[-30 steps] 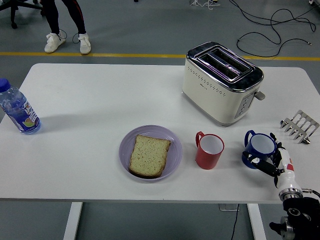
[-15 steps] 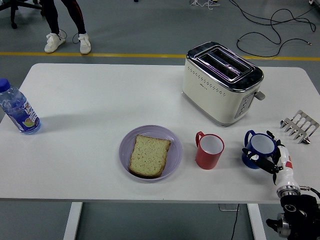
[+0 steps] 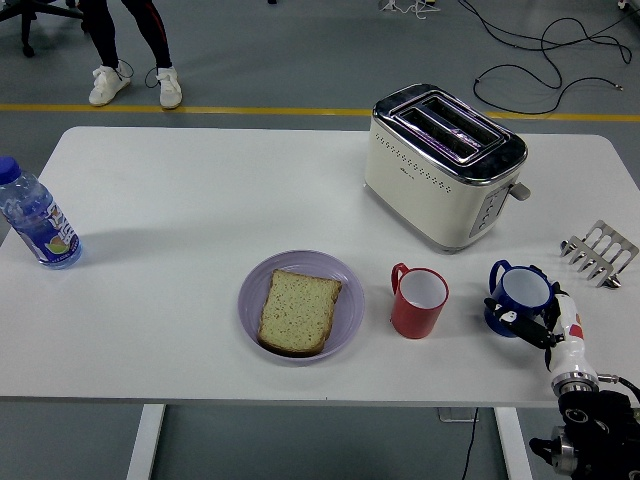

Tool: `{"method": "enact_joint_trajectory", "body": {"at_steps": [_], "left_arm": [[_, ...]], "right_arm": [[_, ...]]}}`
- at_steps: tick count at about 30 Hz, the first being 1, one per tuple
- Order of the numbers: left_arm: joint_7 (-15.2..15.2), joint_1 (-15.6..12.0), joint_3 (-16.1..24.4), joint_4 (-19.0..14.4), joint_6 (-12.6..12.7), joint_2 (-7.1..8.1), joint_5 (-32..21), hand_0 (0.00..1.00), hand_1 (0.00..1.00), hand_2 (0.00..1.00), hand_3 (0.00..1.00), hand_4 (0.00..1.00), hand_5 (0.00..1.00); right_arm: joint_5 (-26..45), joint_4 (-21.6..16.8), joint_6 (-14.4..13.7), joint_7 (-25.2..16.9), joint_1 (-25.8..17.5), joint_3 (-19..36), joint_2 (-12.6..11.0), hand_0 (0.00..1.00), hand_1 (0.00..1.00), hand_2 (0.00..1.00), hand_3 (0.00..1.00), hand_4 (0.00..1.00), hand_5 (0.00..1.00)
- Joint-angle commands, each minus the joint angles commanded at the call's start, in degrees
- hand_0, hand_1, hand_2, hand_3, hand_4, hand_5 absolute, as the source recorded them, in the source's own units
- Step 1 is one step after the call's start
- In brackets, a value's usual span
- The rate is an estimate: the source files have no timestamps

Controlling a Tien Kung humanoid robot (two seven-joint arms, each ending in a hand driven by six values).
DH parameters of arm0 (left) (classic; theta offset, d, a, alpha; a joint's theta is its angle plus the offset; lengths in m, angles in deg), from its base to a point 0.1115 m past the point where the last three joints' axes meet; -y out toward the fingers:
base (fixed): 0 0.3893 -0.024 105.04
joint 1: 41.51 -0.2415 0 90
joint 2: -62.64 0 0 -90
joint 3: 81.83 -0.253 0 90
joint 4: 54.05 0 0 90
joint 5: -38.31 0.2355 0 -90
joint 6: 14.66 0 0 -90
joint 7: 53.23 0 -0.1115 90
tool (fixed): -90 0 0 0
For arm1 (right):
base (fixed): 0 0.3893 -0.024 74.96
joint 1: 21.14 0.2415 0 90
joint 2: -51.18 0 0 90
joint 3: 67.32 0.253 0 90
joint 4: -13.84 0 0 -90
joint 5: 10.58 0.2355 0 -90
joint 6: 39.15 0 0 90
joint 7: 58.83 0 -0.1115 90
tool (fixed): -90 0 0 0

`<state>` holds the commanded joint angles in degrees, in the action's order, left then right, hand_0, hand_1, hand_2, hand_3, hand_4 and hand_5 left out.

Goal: Pick up the cup,pour liquid into bread,place the cup on the desk

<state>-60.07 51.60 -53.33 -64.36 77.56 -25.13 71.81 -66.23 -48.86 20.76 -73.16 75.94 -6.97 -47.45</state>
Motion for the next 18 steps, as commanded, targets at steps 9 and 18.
{"method": "enact_joint_trajectory", "body": {"at_steps": [9,18], "left_arm": [[0.1,0.0,-0.4,0.0,0.0,-0.05,-0.4,0.67,0.707,0.735,0.651,0.418,0.927],[0.1,-0.6,-0.8,0.0,0.0,-0.08,-0.5,0.669,0.708,0.734,0.651,0.418,0.925]], "right_arm": [[2.6,0.5,0.0,-0.9,0.3,-0.7,0.0,0.651,0.603,0.672,0.737,0.858,0.056],[4.9,-0.4,-0.5,-3.3,-0.3,-1.3,-0.5,0.562,0.546,0.613,0.674,0.829,0.052]]}}
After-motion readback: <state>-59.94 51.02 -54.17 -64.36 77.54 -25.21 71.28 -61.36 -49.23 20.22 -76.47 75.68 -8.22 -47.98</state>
